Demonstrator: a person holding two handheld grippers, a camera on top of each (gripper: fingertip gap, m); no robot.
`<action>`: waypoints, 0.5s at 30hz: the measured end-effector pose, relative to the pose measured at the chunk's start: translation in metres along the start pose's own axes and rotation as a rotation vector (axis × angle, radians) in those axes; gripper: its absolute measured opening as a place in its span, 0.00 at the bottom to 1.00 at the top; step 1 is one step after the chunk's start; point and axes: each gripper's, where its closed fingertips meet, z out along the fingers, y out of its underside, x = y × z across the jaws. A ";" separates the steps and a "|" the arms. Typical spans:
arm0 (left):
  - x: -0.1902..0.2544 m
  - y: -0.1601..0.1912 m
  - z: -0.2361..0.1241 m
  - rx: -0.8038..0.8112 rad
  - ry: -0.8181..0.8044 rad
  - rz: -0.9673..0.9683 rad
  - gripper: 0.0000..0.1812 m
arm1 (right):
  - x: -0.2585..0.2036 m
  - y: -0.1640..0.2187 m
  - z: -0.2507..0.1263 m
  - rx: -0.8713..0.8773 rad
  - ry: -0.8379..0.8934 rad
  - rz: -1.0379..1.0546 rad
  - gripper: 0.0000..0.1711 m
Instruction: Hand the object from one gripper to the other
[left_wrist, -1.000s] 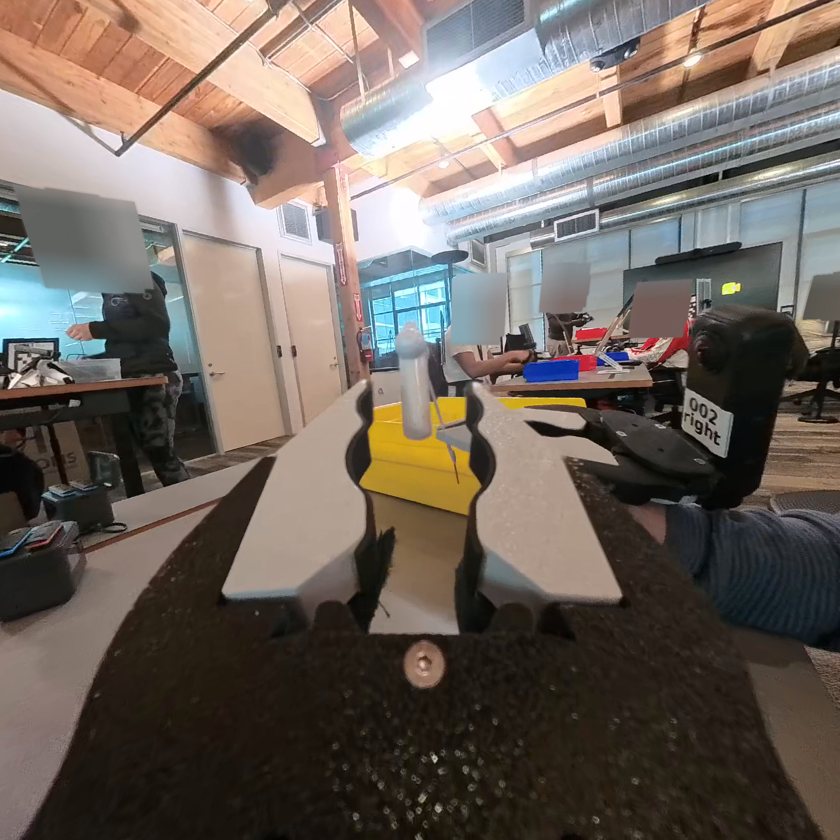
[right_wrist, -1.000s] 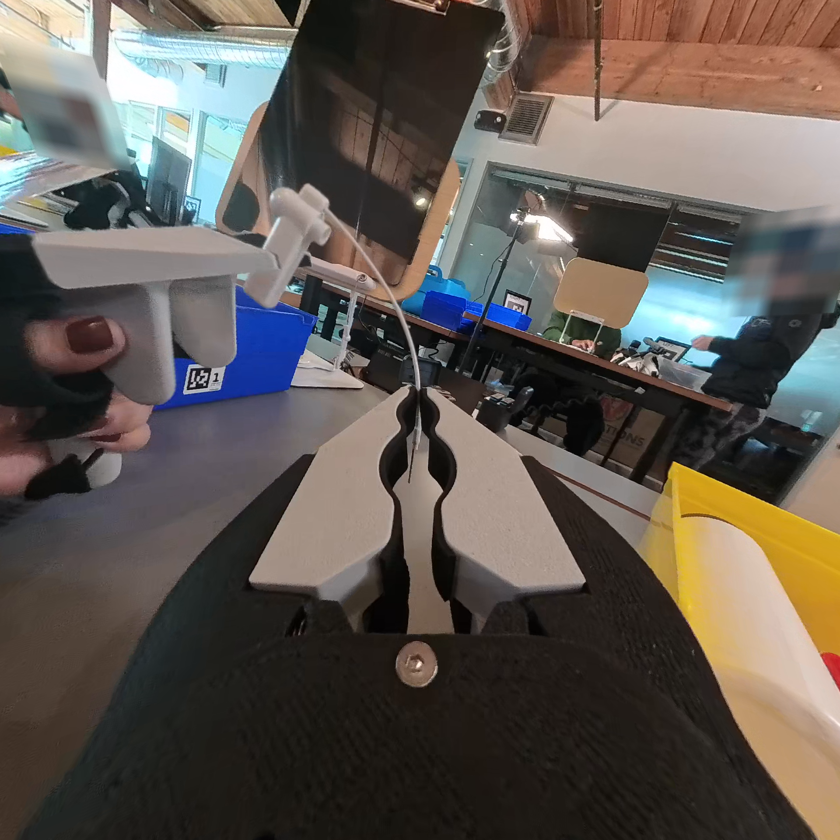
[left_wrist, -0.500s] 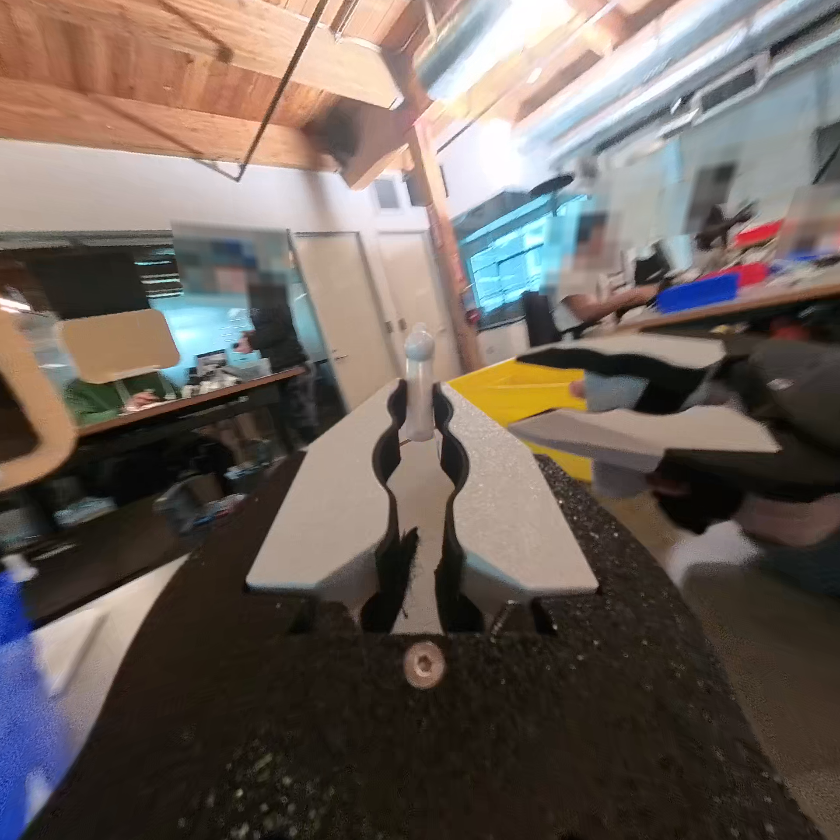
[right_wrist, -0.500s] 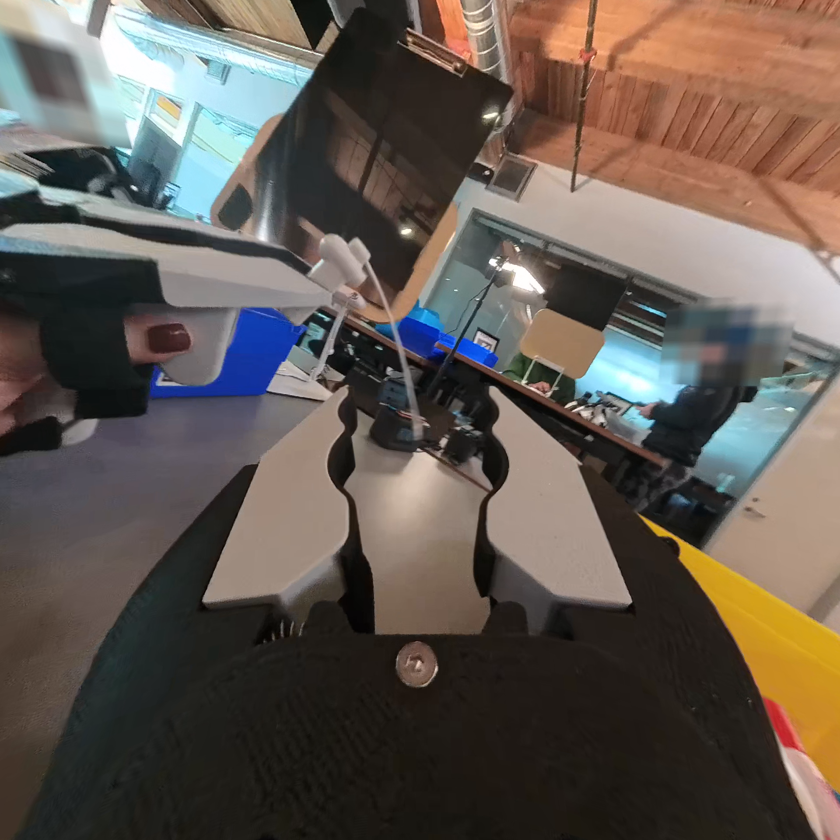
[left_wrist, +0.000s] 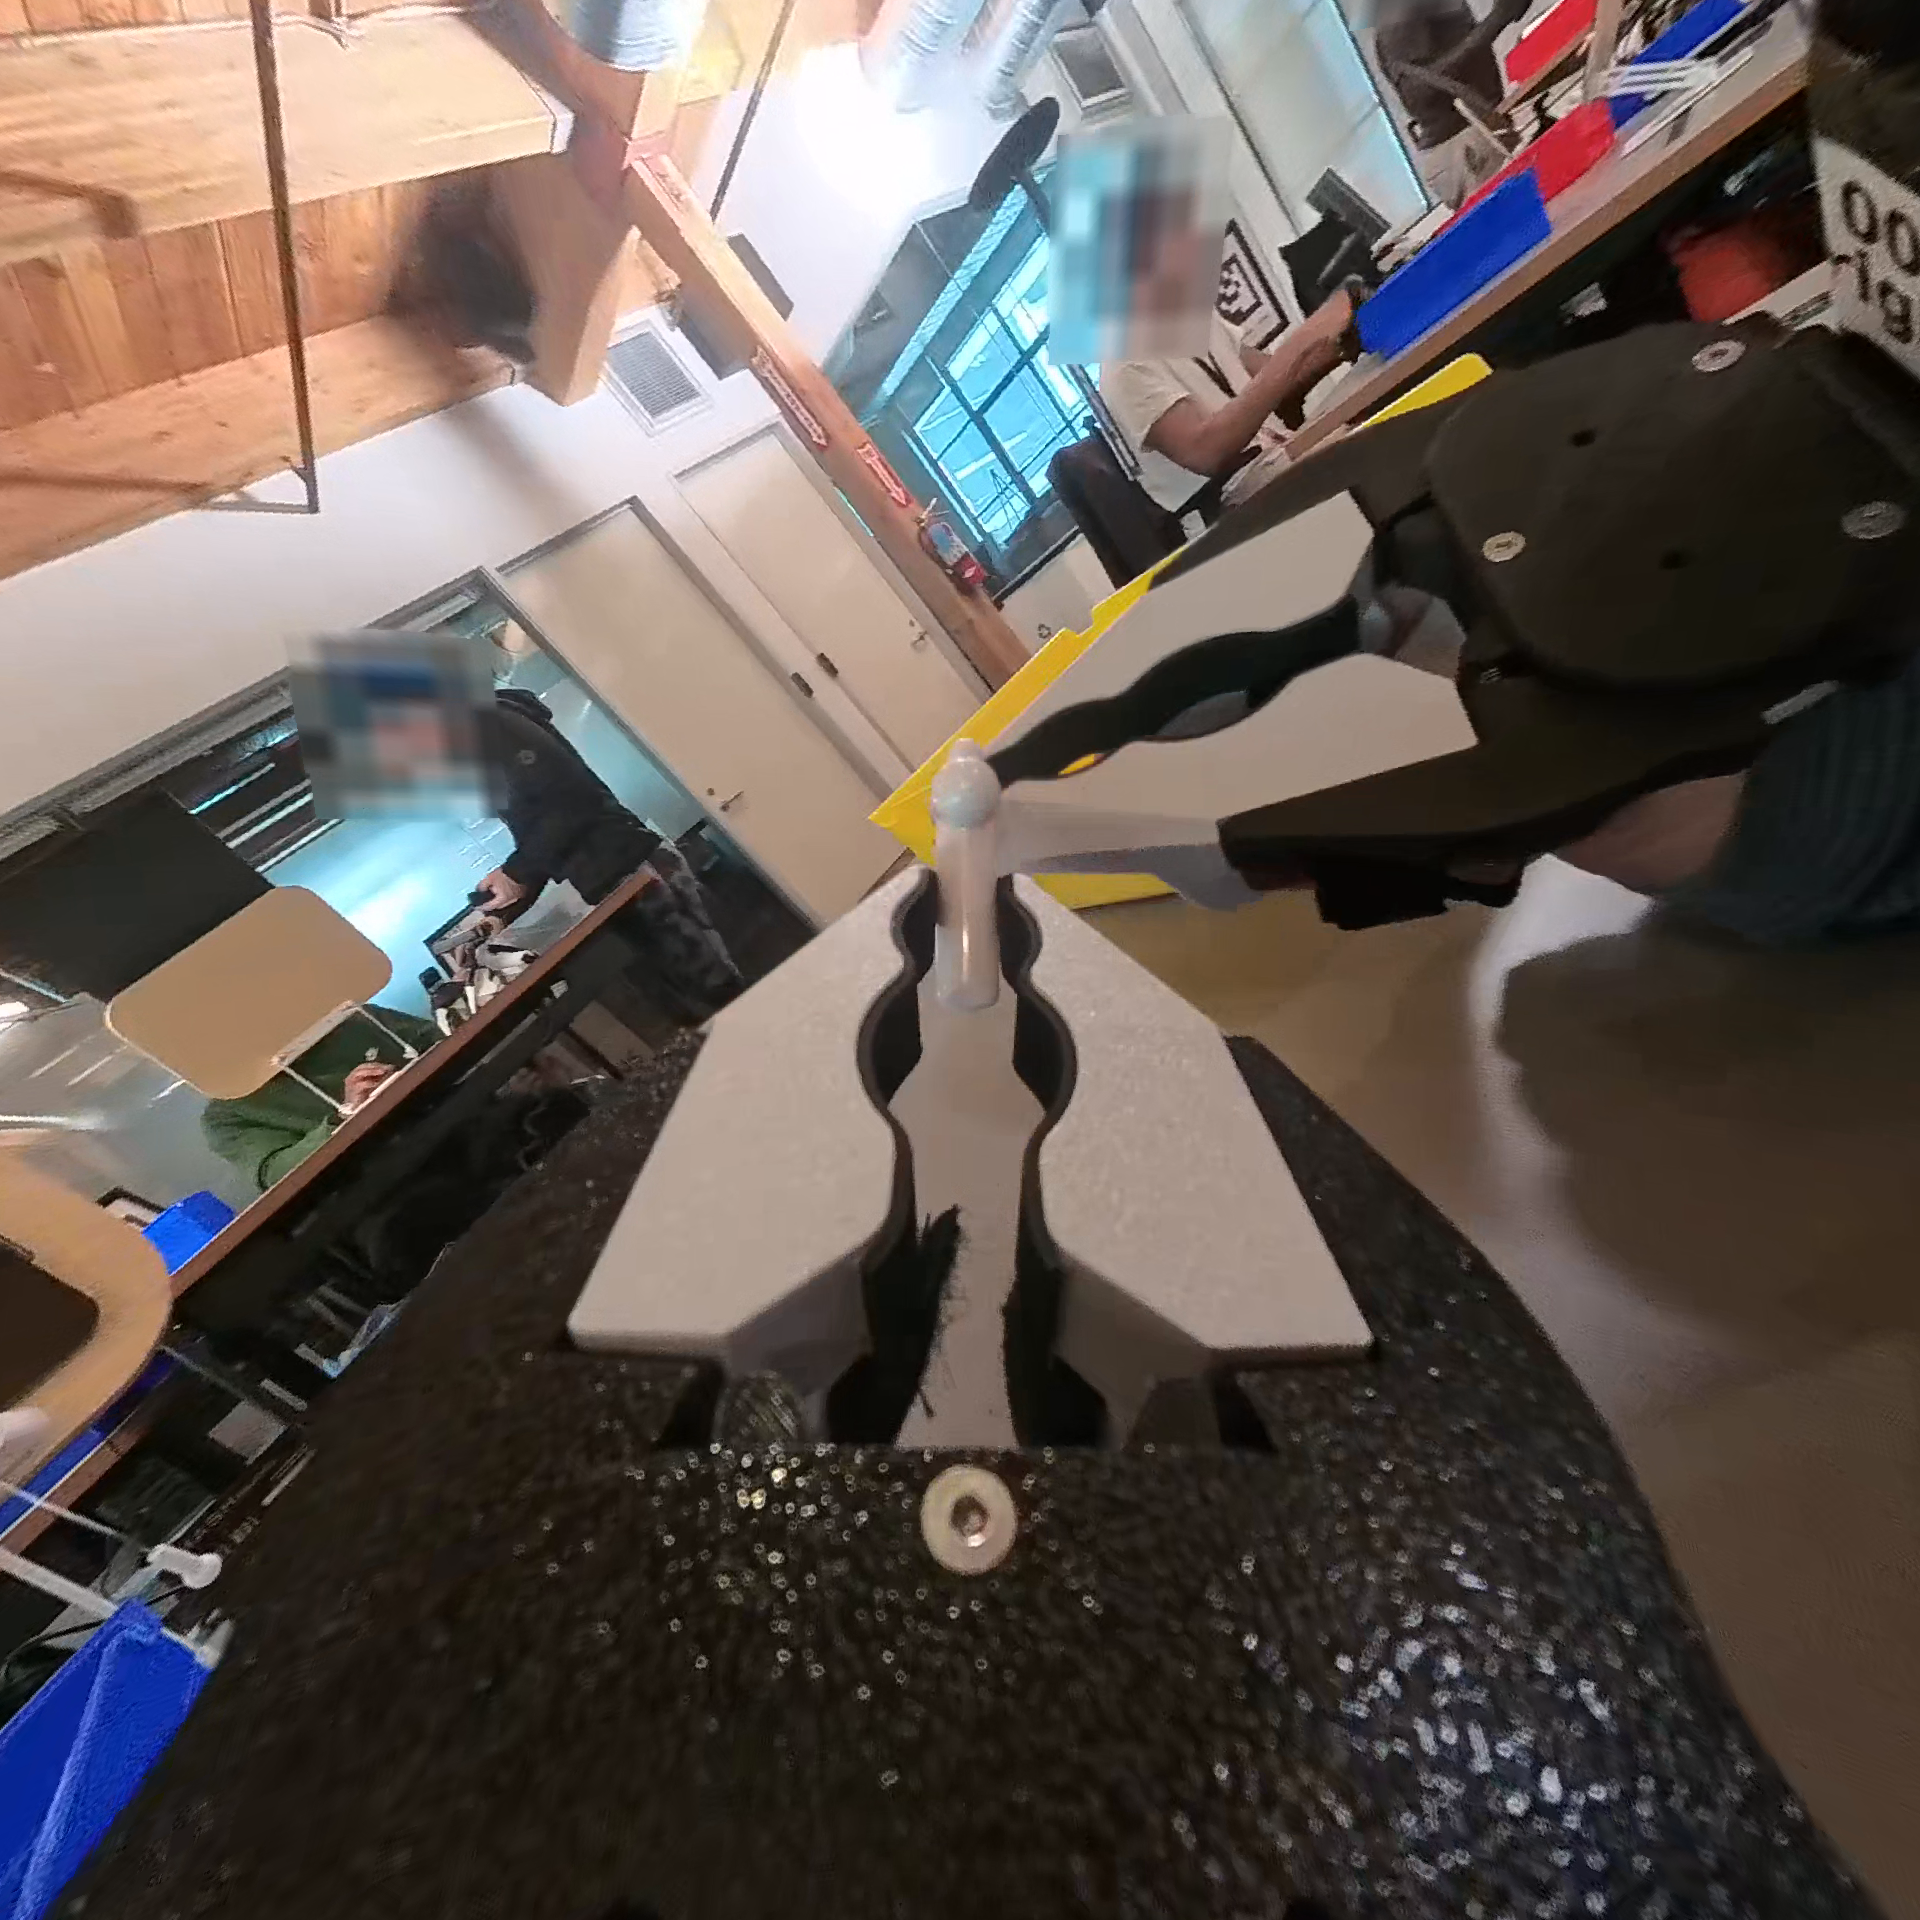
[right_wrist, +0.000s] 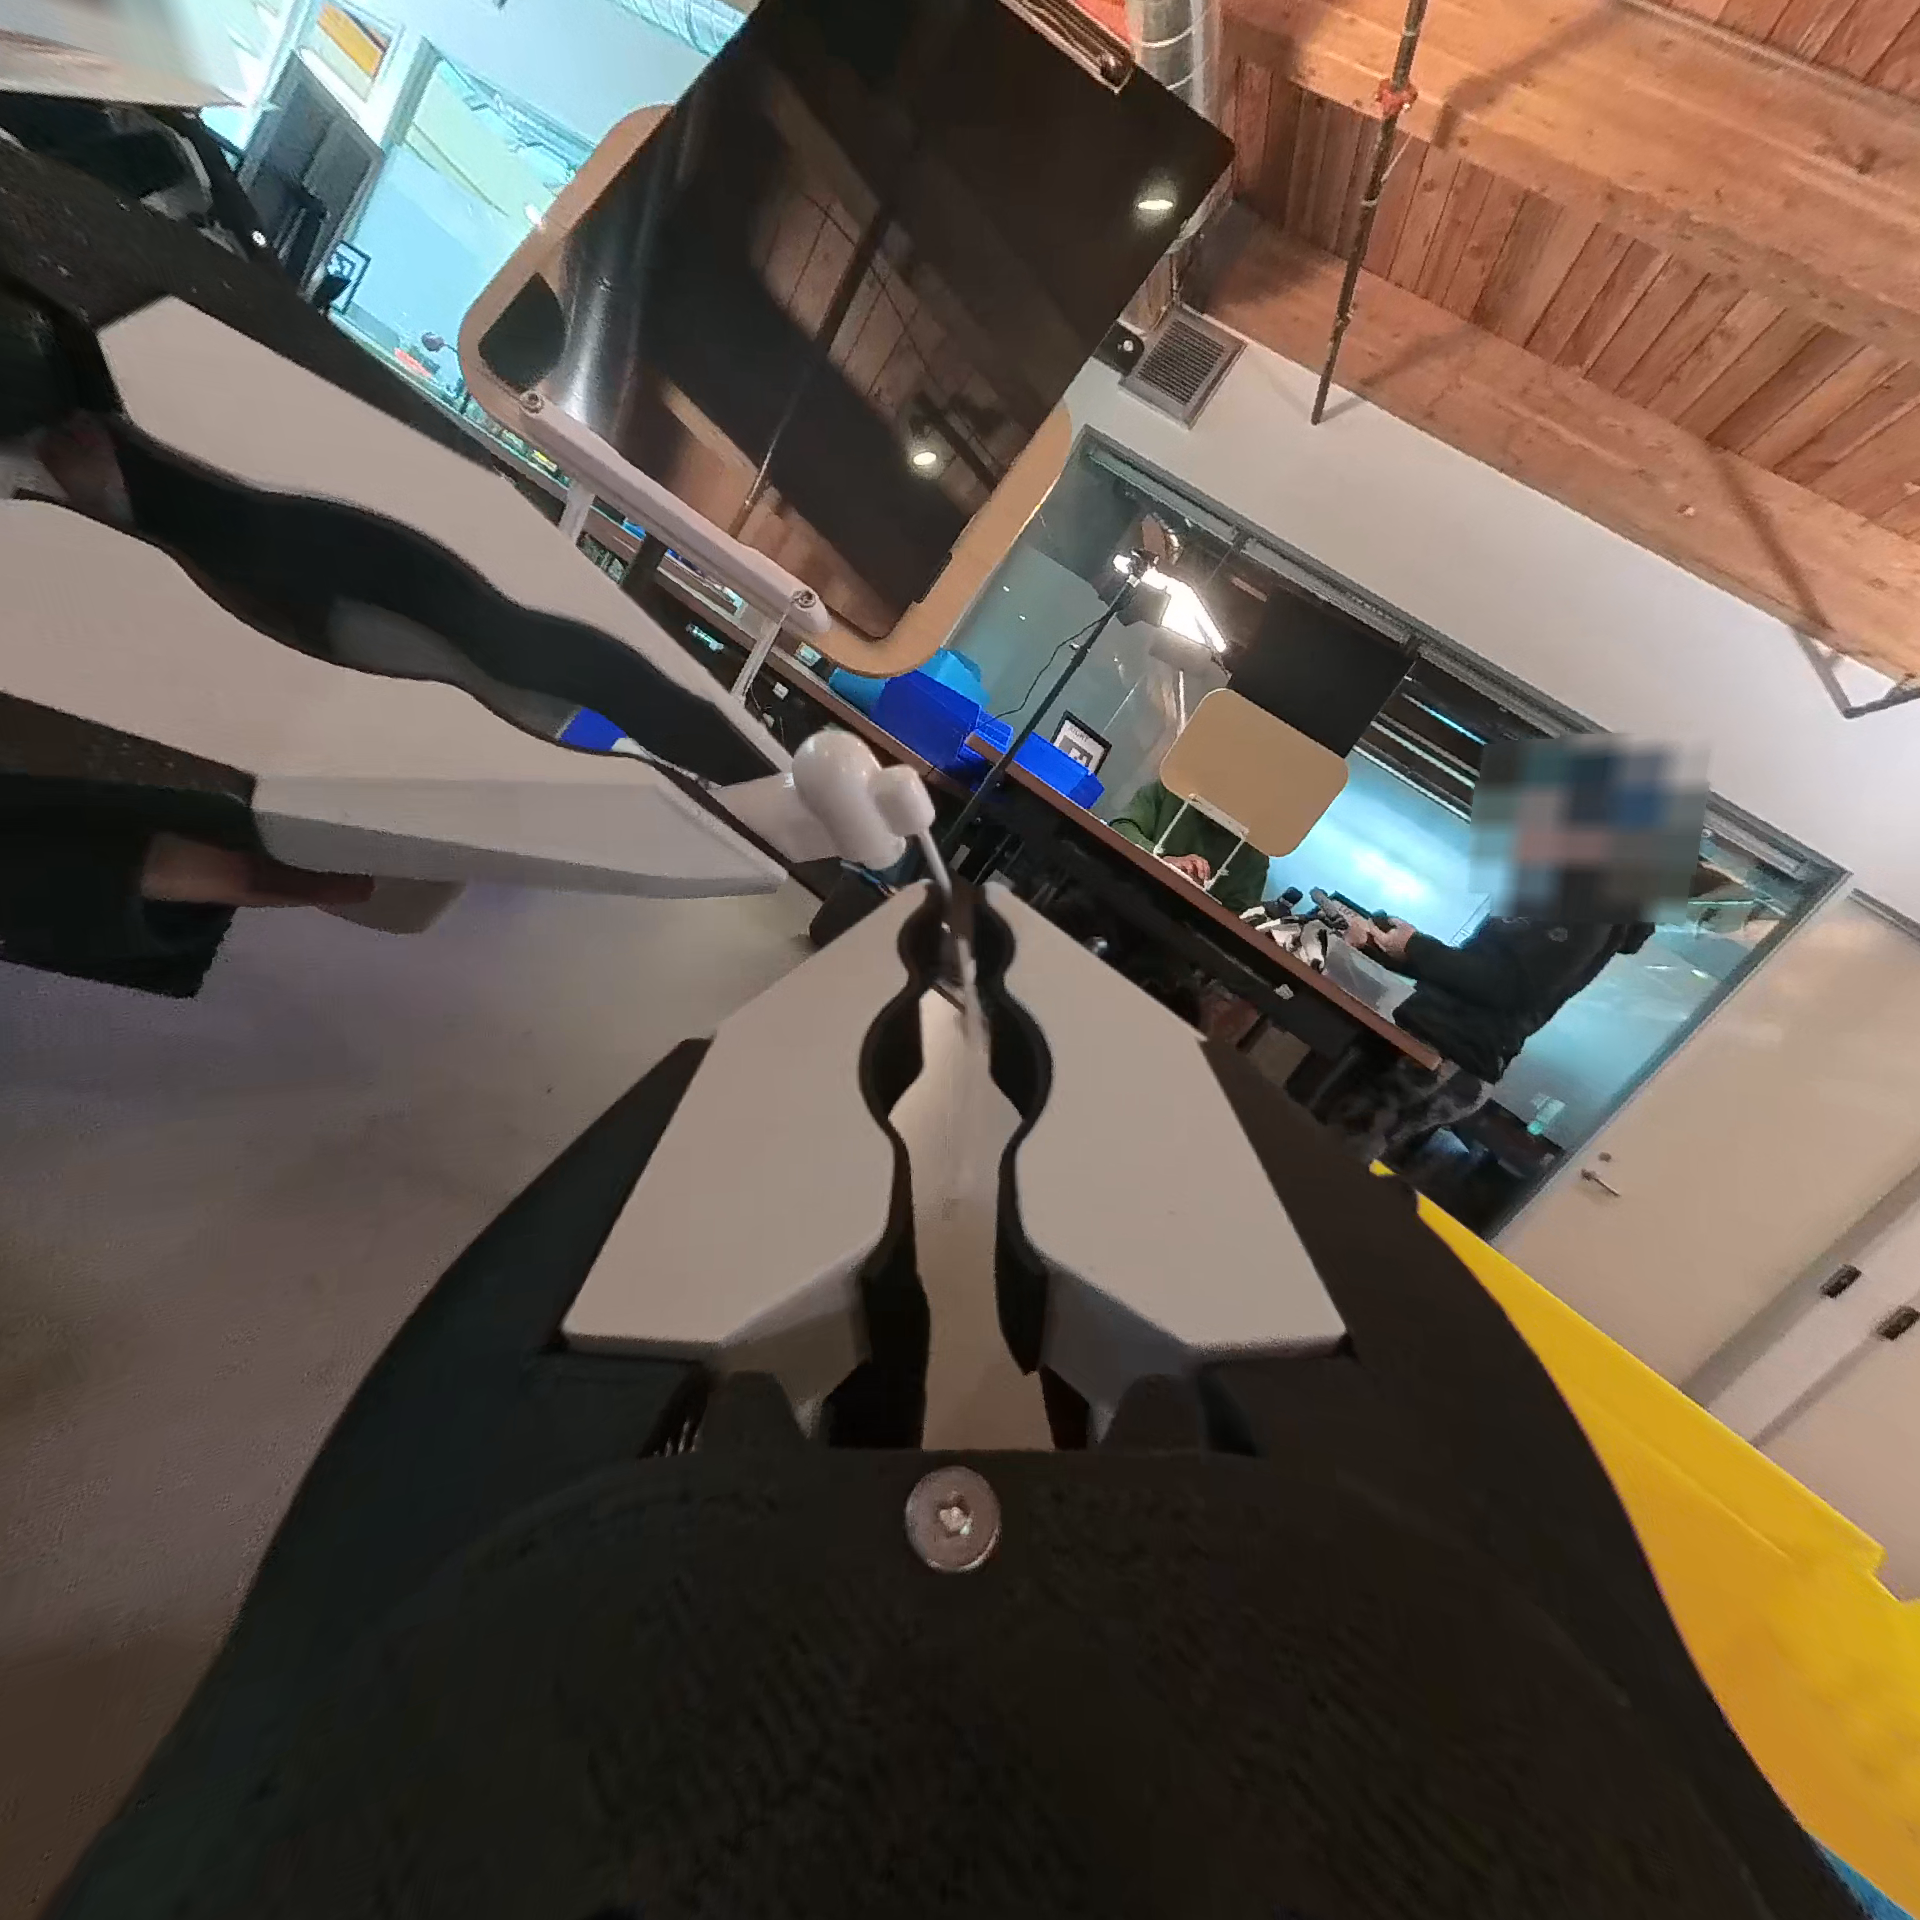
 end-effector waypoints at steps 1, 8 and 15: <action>0.000 0.000 0.000 0.004 0.002 -0.003 0.05 | -0.001 0.000 0.000 0.001 -0.007 -0.001 0.00; -0.008 -0.007 -0.001 0.063 -0.048 -0.080 0.25 | 0.003 0.000 0.000 0.010 -0.044 0.182 0.00; -0.004 0.004 0.006 0.013 -0.008 -0.144 0.35 | 0.017 -0.009 -0.007 0.124 -0.124 0.537 0.00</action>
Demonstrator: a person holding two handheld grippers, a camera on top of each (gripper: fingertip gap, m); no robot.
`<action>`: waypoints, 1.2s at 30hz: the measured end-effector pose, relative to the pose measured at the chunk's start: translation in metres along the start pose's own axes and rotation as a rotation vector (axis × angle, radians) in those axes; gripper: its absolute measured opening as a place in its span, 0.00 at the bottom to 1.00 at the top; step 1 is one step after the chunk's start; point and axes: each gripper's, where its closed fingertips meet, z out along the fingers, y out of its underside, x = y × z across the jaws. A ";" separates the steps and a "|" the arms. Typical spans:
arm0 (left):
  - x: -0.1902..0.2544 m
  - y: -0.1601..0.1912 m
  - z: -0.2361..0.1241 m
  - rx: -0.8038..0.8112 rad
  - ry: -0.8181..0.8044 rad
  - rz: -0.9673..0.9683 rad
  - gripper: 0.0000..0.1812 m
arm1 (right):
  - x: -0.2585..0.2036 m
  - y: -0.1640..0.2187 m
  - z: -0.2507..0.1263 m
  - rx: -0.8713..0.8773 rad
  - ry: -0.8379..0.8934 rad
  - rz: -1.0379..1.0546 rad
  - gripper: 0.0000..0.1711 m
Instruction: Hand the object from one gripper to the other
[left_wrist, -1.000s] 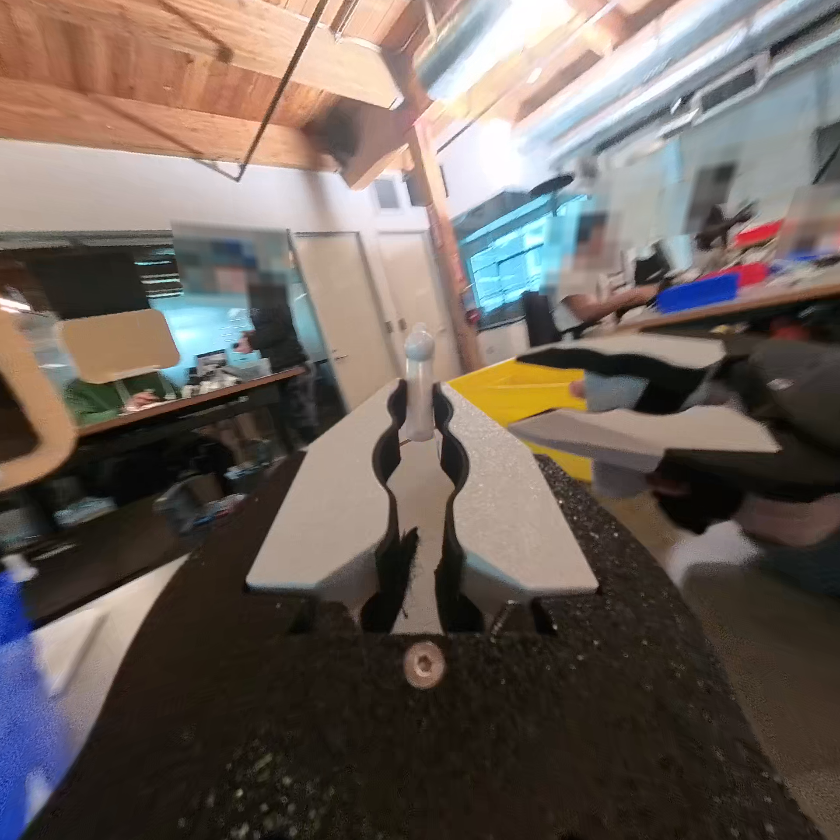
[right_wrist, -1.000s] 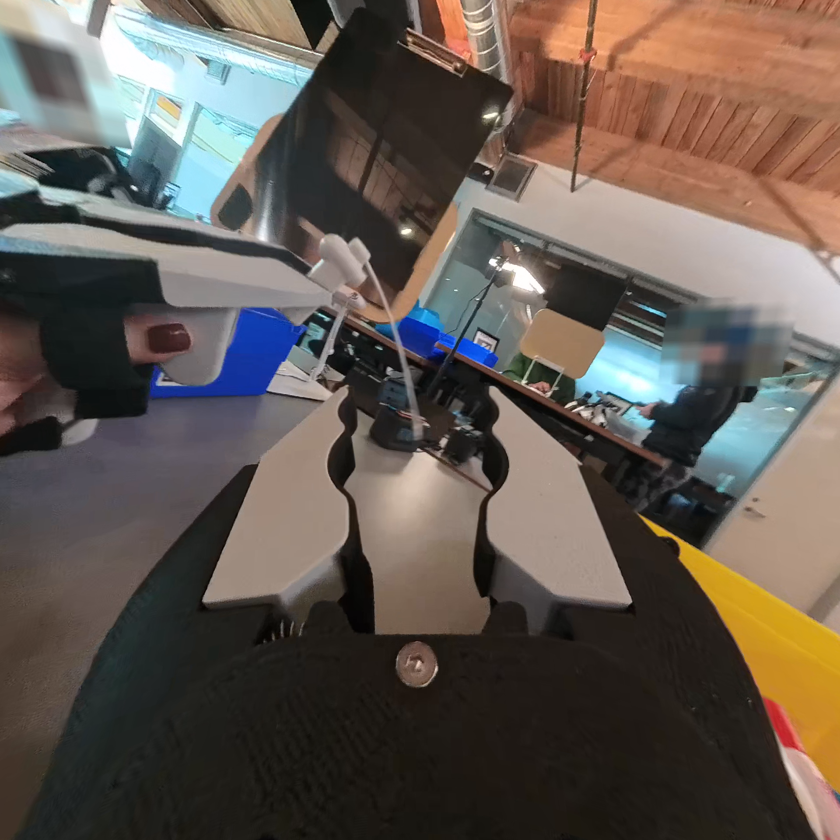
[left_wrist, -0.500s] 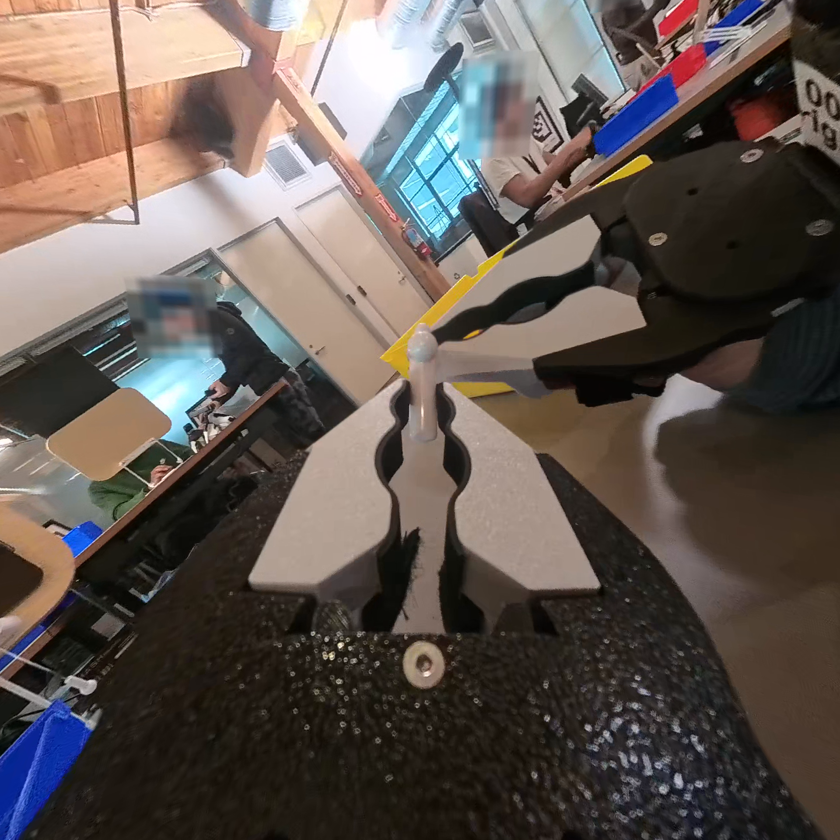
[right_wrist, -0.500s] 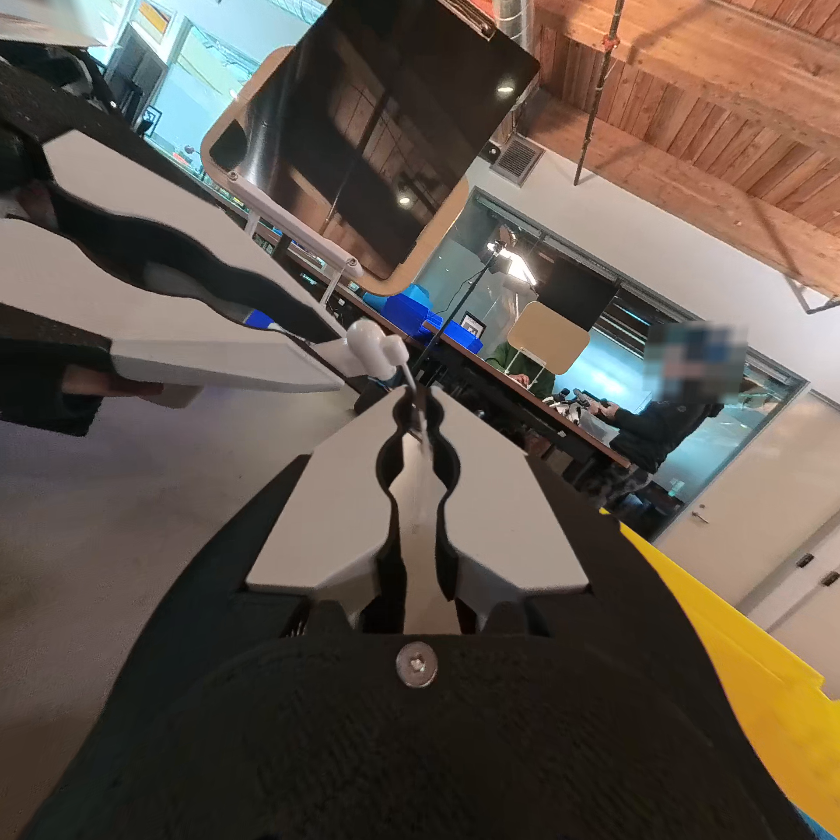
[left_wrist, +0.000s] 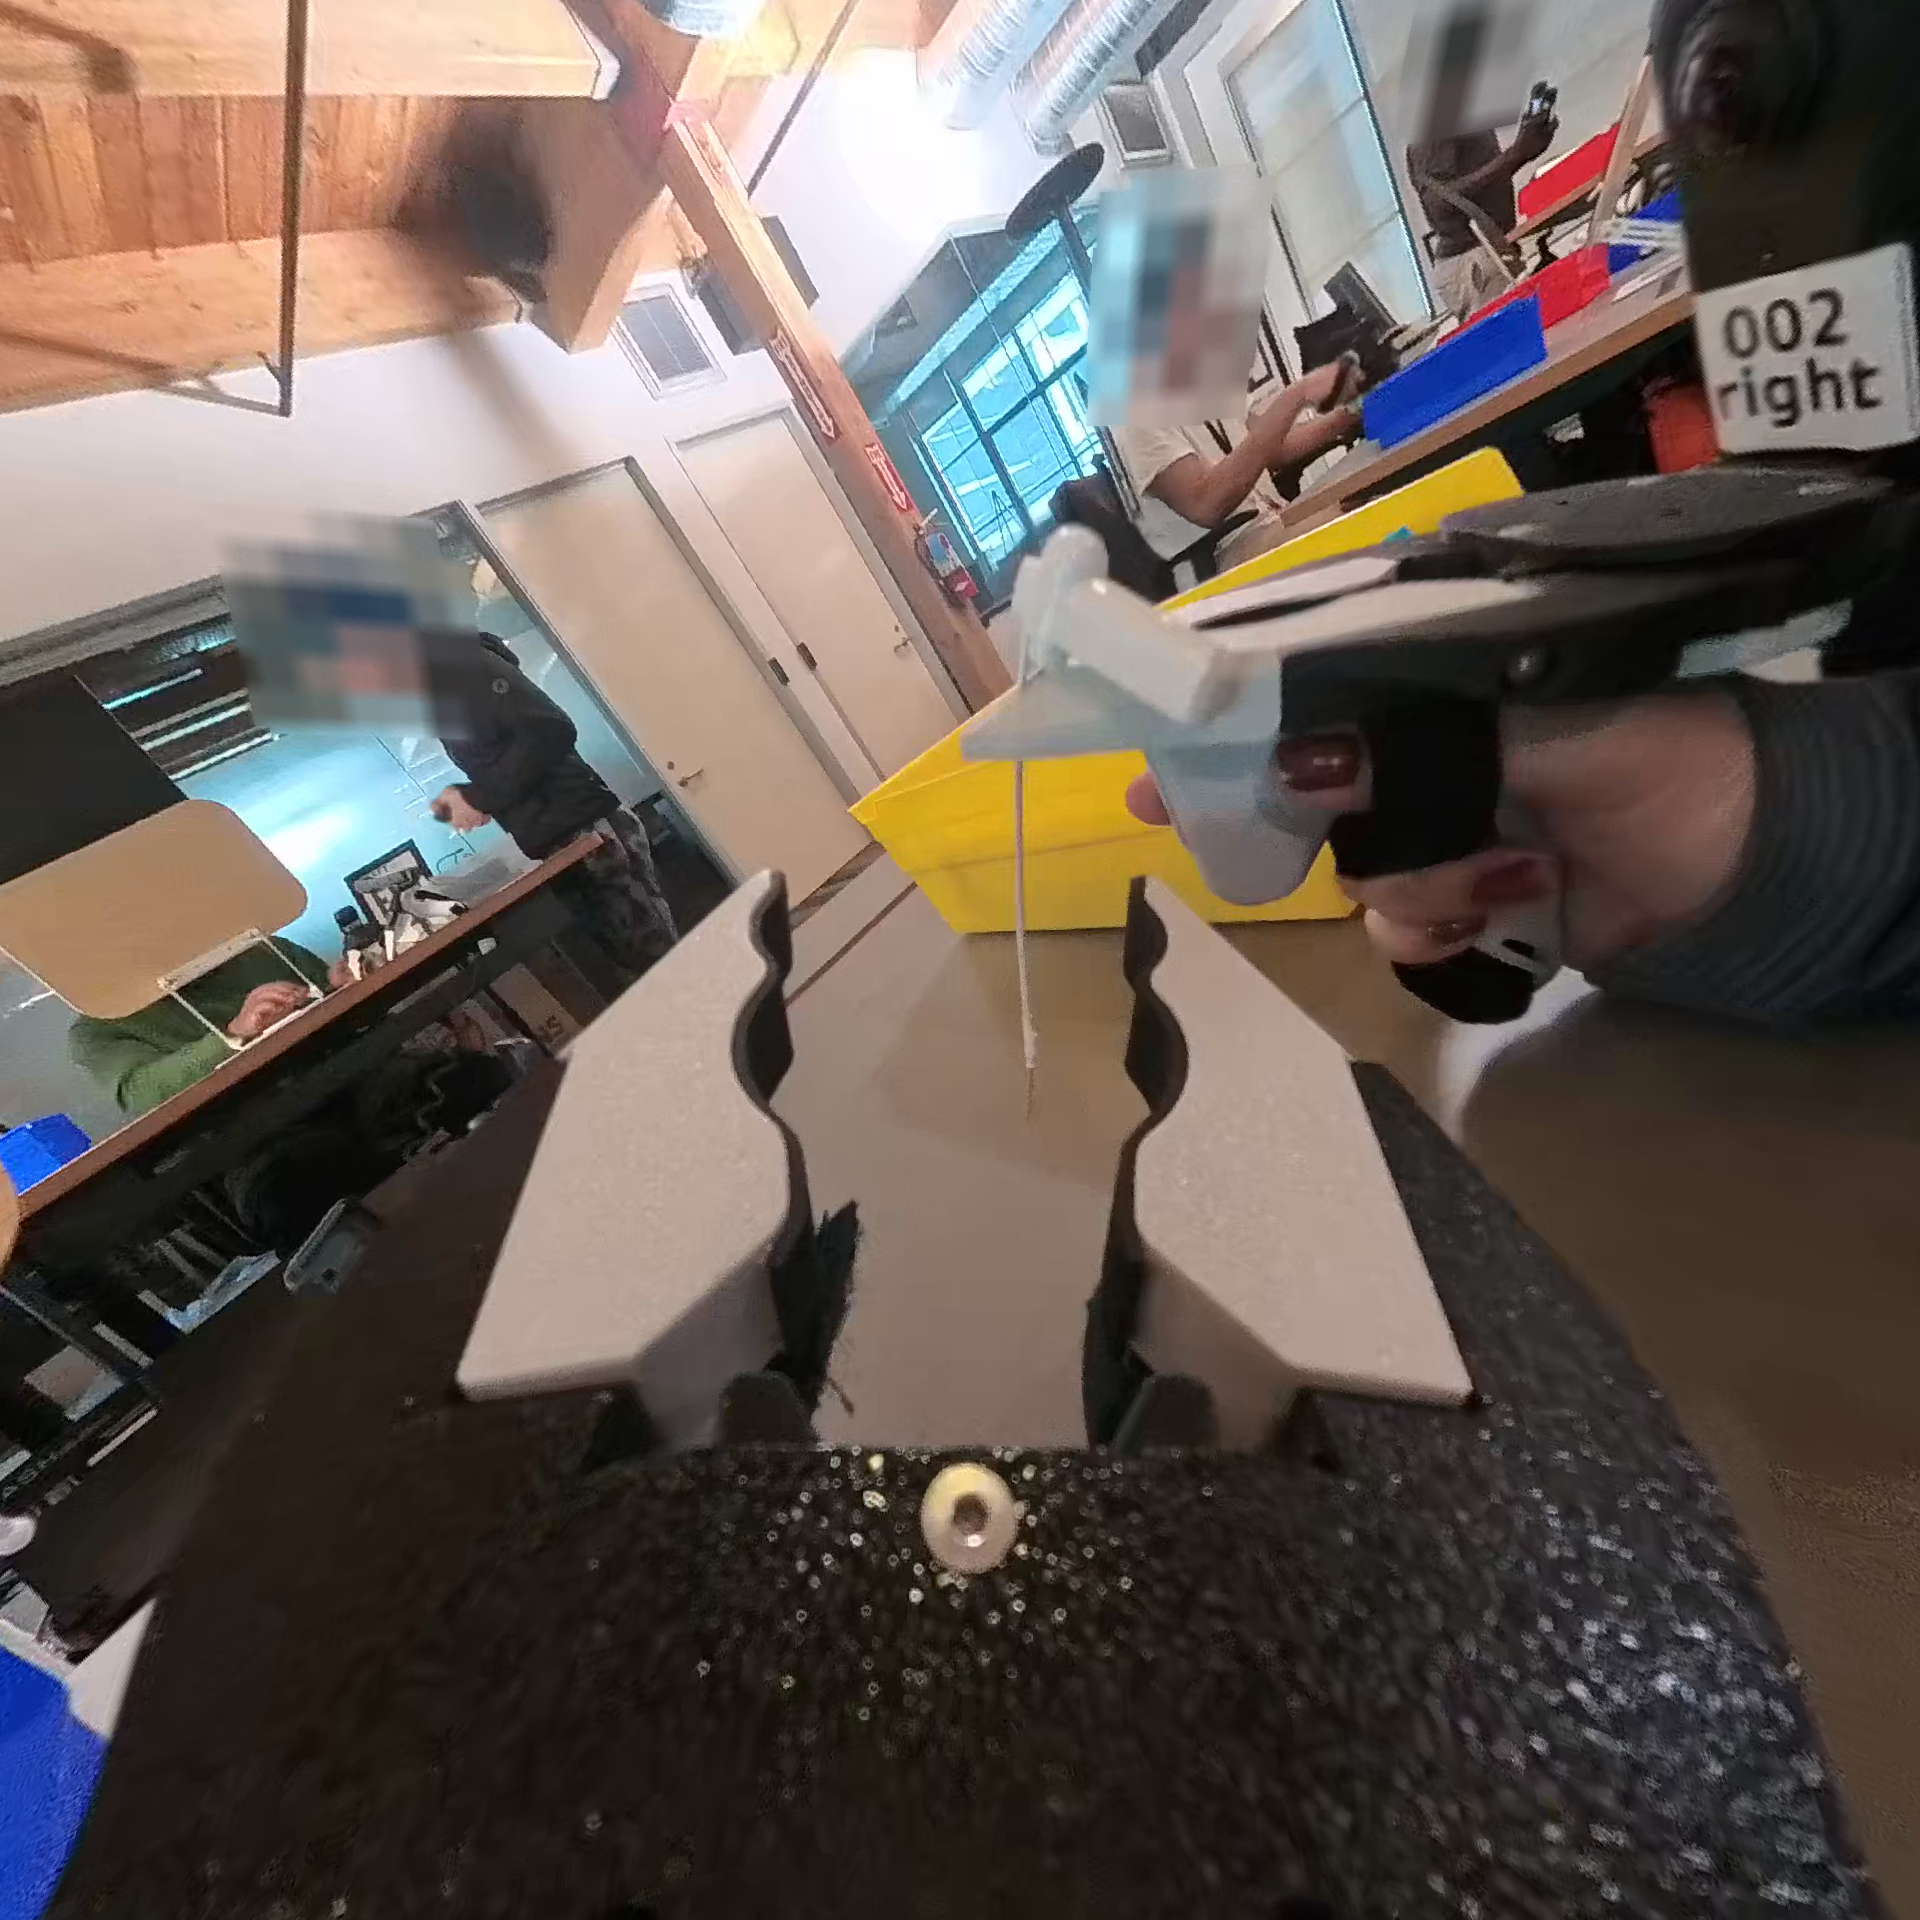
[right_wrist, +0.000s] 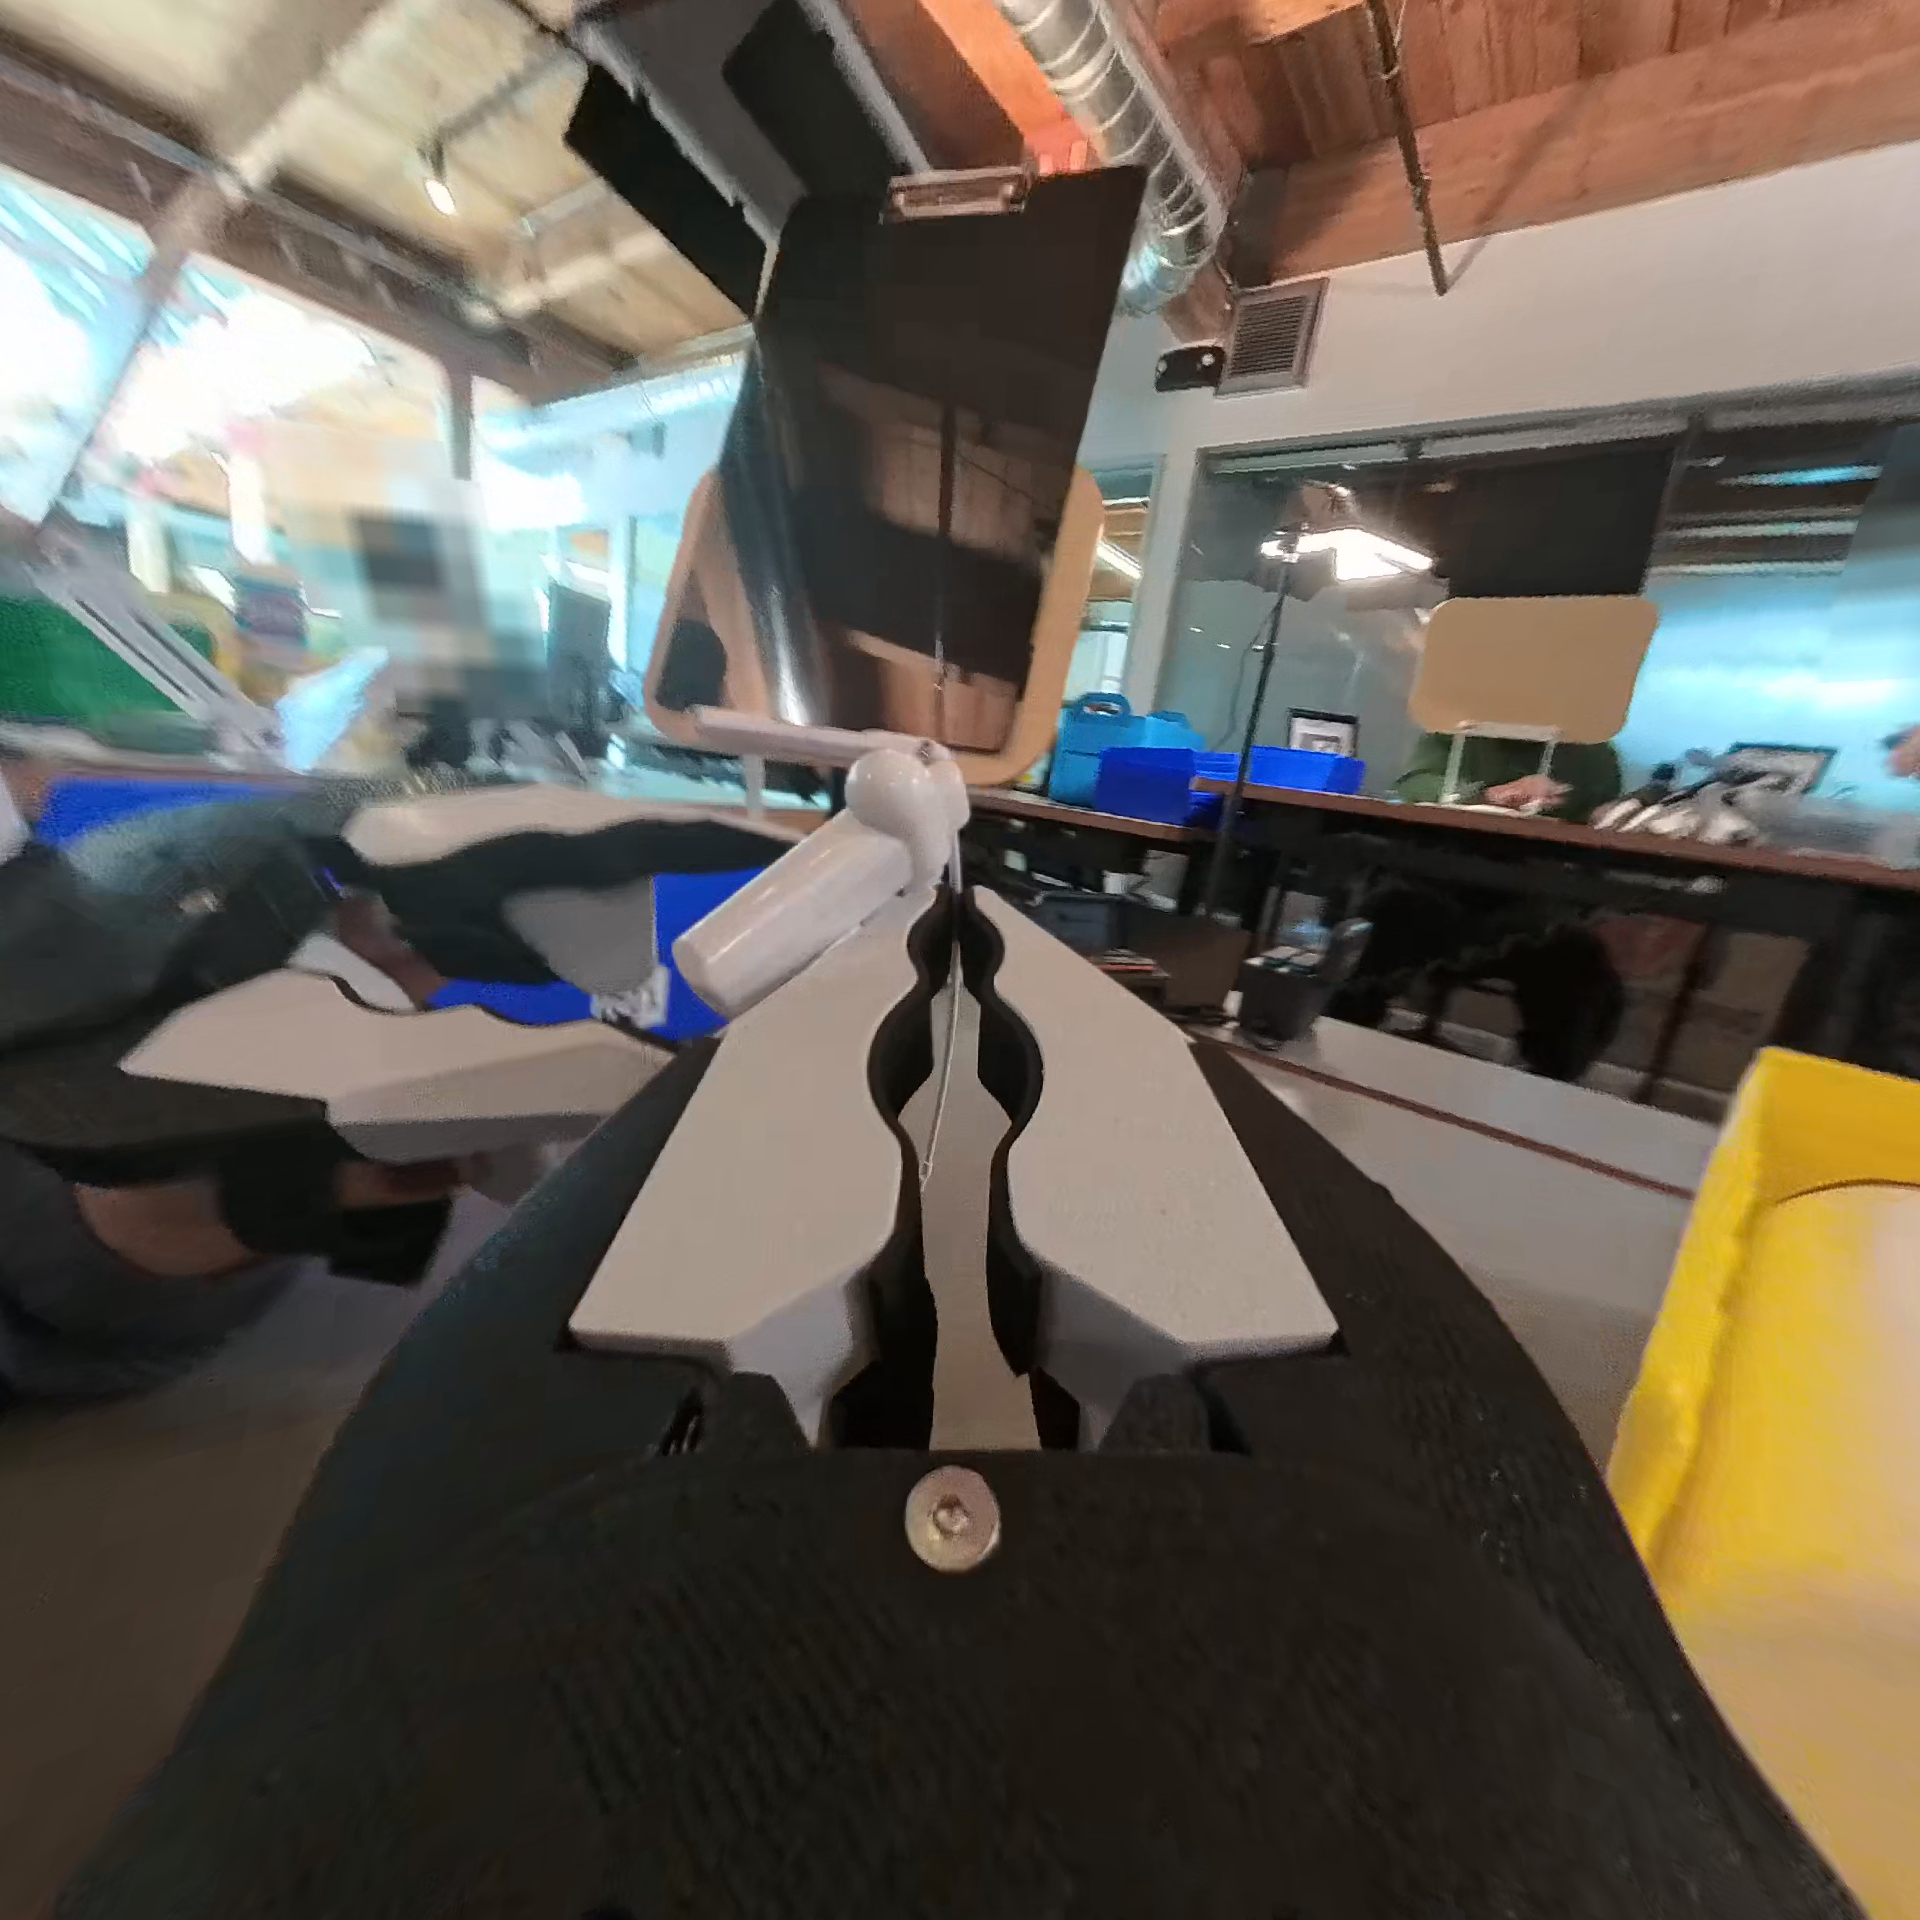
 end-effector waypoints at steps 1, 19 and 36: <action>0.001 0.003 0.001 -0.016 0.006 0.000 0.34 | 0.001 -0.002 -0.001 0.018 -0.019 0.057 0.00; 0.014 0.027 0.009 -0.164 0.058 0.058 0.00 | -0.019 -0.012 -0.003 0.087 -0.221 0.243 0.00; -0.062 0.015 -0.018 -0.091 -0.329 -0.143 0.00 | -0.025 0.008 0.006 -0.033 -0.065 -0.183 0.32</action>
